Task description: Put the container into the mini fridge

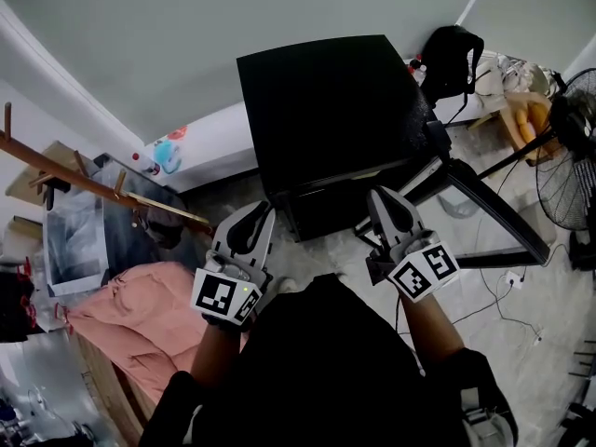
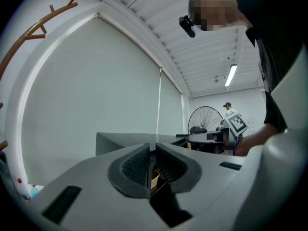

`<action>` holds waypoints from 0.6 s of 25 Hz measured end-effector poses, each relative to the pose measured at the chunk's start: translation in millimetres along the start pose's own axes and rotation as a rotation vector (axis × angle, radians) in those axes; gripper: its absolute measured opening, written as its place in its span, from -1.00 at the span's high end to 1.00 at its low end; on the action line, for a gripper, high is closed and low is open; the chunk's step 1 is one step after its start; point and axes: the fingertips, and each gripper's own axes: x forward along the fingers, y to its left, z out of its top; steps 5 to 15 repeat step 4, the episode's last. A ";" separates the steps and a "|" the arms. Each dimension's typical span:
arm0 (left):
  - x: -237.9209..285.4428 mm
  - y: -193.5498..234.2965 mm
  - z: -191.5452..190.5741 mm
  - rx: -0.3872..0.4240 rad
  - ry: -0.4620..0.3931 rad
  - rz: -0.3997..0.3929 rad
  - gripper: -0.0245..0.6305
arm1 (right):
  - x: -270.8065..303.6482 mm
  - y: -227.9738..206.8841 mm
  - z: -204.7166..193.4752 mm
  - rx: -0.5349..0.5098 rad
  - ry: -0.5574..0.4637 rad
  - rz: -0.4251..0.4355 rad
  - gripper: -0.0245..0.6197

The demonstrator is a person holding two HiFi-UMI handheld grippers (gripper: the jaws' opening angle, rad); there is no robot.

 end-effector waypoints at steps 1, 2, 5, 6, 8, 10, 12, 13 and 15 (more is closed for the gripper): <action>-0.2 -0.1 -0.8 -0.001 0.001 -0.001 0.76 | 0.8 0.9 0.0 -0.005 0.001 0.003 0.80; -0.5 0.0 -1.8 -0.002 0.003 -0.002 0.76 | 1.6 1.5 0.2 -0.010 0.001 0.006 0.80; -1.1 0.4 -3.8 -0.004 0.008 -0.002 0.76 | 2.9 2.3 0.5 -0.016 0.001 0.009 0.80; -1.1 0.4 -3.8 -0.004 0.008 -0.002 0.76 | 2.9 2.3 0.5 -0.016 0.001 0.009 0.80; -1.1 0.4 -3.8 -0.004 0.008 -0.002 0.76 | 2.9 2.3 0.5 -0.016 0.001 0.009 0.80; -1.1 0.4 -3.8 -0.004 0.008 -0.002 0.76 | 2.9 2.3 0.5 -0.016 0.001 0.009 0.80; -1.1 0.4 -3.8 -0.004 0.008 -0.002 0.76 | 2.9 2.3 0.5 -0.016 0.001 0.009 0.80; -1.1 0.4 -3.8 -0.004 0.008 -0.002 0.76 | 2.9 2.3 0.5 -0.016 0.001 0.009 0.80; -1.1 0.4 -3.8 -0.004 0.008 -0.002 0.76 | 2.9 2.3 0.5 -0.016 0.001 0.009 0.80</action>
